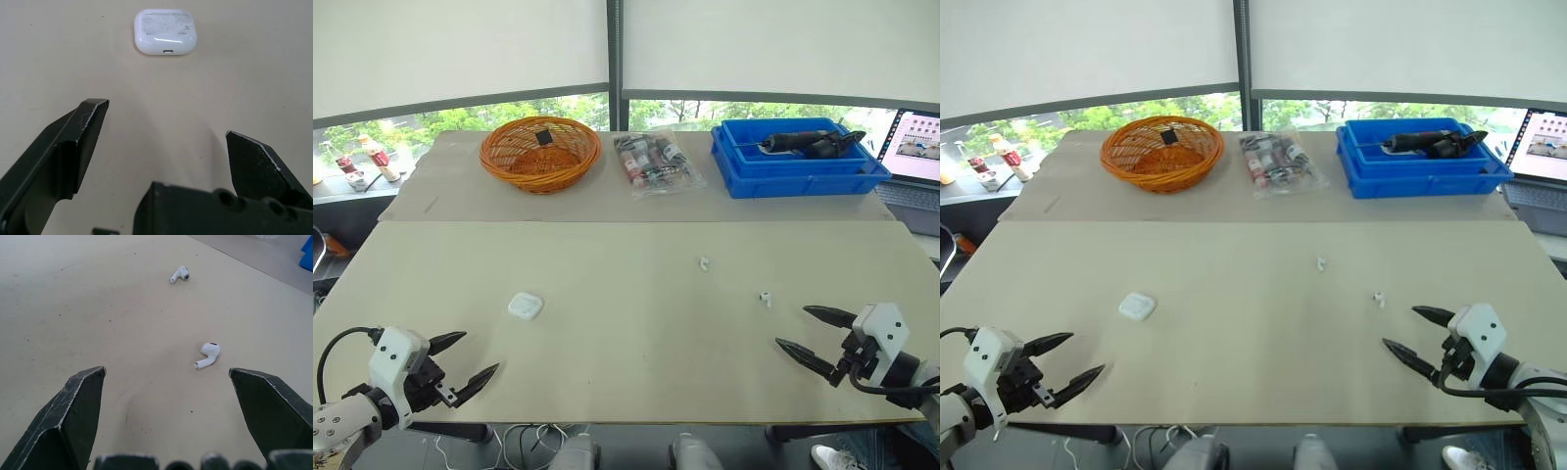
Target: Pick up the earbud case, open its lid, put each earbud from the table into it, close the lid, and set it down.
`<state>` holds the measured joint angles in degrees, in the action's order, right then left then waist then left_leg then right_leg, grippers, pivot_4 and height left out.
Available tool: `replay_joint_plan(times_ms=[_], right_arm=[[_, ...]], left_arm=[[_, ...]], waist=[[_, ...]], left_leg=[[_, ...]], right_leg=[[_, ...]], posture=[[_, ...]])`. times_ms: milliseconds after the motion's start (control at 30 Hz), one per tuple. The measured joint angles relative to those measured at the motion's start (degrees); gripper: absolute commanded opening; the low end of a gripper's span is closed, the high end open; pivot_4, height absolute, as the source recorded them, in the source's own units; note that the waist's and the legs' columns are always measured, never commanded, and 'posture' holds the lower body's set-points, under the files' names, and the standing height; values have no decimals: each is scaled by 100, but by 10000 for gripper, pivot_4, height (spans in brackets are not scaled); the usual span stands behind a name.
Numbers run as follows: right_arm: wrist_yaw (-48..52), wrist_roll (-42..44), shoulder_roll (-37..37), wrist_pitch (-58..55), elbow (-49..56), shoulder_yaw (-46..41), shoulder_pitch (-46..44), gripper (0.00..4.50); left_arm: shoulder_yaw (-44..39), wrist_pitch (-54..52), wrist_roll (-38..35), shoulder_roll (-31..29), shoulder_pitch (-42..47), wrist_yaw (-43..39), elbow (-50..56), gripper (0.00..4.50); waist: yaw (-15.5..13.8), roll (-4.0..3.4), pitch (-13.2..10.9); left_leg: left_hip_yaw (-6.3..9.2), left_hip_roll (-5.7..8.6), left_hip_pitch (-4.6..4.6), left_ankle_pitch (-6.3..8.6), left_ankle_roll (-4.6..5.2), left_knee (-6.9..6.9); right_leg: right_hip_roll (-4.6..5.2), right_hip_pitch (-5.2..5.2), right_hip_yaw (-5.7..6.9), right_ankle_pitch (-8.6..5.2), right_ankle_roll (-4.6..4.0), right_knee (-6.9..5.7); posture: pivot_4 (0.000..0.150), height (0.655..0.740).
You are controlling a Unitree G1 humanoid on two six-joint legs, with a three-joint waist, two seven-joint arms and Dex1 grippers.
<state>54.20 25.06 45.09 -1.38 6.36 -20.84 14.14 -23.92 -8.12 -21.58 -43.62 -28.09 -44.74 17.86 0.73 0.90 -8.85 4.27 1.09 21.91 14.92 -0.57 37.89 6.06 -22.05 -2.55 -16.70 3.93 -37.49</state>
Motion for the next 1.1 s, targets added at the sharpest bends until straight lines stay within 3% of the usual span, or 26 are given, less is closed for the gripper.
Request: replay_joint_plan(times_ms=[267,1100], right_arm=[[143,-110,-1,122,-474,-72,-46,44646],[185,-186,-47,229,-573,-74,-303,44646]], left_arm=[[-437,15,-780,125,10,-728,-11,45000],[-738,-429,-1032,531,373,-702,-201,45000]], waist=[[4,1,-1],[3,2,-1]], left_leg=[[-5,-1,-2,0,0,0],[-4,0,-3,0,0,0]], right_leg=[[0,0,1,0,0,-1],[0,1,1,0,0,-3]], posture=[[1500,7400],[1500,7400]])
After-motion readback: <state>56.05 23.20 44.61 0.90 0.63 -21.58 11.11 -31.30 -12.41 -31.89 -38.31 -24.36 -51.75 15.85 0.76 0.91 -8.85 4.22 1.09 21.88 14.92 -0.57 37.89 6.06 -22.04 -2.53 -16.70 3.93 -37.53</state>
